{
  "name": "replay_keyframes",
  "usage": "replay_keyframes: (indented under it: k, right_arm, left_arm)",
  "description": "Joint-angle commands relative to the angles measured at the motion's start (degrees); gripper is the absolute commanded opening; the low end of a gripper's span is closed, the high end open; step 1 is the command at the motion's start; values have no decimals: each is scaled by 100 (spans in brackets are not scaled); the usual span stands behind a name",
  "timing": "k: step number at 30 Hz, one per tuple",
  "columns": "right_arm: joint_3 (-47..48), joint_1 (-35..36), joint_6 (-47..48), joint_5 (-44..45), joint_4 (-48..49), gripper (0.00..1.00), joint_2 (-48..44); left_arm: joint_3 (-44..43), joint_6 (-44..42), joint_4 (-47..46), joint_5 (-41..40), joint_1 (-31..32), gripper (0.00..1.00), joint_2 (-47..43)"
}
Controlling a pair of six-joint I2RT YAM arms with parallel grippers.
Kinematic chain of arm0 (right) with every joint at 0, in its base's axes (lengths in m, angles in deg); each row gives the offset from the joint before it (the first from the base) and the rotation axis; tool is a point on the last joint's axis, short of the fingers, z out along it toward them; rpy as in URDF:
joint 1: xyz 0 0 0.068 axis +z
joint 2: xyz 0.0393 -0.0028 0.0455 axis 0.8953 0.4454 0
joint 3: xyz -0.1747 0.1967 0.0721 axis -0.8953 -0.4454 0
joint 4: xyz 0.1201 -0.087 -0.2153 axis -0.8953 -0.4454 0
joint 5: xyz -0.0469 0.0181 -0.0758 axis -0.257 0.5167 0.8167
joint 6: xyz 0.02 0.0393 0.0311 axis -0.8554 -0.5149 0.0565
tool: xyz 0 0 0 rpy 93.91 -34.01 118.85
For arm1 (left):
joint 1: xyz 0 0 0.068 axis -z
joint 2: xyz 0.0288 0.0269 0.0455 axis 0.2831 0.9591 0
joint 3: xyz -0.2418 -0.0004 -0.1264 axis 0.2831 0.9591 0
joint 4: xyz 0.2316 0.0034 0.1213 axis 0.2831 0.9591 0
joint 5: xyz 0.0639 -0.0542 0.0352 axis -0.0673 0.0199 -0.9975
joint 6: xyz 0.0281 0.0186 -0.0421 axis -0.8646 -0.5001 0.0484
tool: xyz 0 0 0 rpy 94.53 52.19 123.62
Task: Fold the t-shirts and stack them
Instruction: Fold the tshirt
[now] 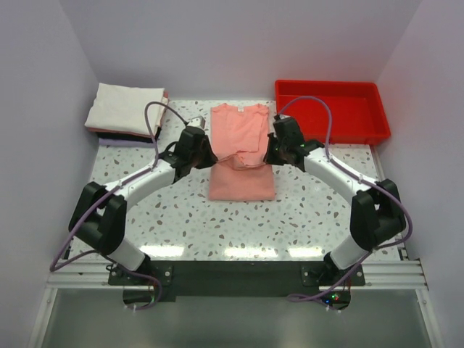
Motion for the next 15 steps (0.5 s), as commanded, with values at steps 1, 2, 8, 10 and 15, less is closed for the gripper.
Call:
replay_keyframes:
  k: [1,2,8,10,15]
  right_arm:
    - [351,-112,120,-238,248,7,203]
    - [412,-130,137,-282,274,7,351]
    - [641,-270,111,-318,301,6,765]
    - [668,-305,93,-309,327,6,906]
    - [817,-367,119,-318,327,7,1170]
  left_arm:
    - [-383,-213,-291,230,-137,0,236]
    - [-410,-213,-282,247,-163,0,342]
    - [-586,-239,-300,309,-313,0,728]
    - [-656,-266,-291,431,-357,0,826]
    - [-788,-266,-265,599,-444,0,1168]
